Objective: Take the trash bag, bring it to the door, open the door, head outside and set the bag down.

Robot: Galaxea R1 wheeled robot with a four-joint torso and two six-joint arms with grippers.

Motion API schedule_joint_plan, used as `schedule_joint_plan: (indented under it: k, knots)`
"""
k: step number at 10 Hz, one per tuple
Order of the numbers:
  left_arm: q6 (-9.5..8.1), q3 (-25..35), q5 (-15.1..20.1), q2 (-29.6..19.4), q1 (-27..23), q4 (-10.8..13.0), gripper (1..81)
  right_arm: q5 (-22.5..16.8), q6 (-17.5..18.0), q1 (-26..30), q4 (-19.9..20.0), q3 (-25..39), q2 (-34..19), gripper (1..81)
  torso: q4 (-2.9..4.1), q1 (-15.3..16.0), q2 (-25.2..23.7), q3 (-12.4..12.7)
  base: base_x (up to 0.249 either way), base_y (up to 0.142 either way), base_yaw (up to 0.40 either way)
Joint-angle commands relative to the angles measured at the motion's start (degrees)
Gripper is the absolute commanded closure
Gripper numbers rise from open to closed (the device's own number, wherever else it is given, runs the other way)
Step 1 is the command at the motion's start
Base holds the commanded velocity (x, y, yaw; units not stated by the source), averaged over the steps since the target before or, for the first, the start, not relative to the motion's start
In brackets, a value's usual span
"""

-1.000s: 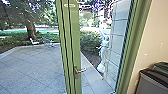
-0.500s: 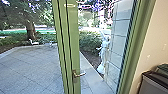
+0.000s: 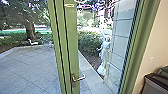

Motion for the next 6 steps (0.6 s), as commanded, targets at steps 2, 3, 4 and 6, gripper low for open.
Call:
schedule_joint_plan:
  k: [2,3,4,6]
  knots:
    - [0.53,0.30,4.29,0.12,-2.37,0.40,81.1,-3.17,0.04,2.18,-0.18,0.11,-0.07,1.0,0.00,0.00,0.00,0.00,0.120,0.000,0.000]
    - [0.53,0.39,4.29,0.12,-2.37,0.49,81.1,-3.25,0.04,2.19,-0.18,0.11,-0.07,1.0,0.00,0.02,0.00,0.00,0.000,0.000,0.000]
    - [0.53,0.39,4.29,0.21,-2.37,0.49,81.1,-3.16,0.04,2.27,-0.18,0.11,-0.07,1.0,0.00,0.07,0.05,0.00,0.000,0.000,0.000]
    - [0.53,0.39,3.51,0.21,-2.02,0.40,81.1,-3.25,0.04,2.27,-0.27,0.11,-0.07,1.0,0.00,0.02,0.05,0.00,0.000,0.000,0.000]
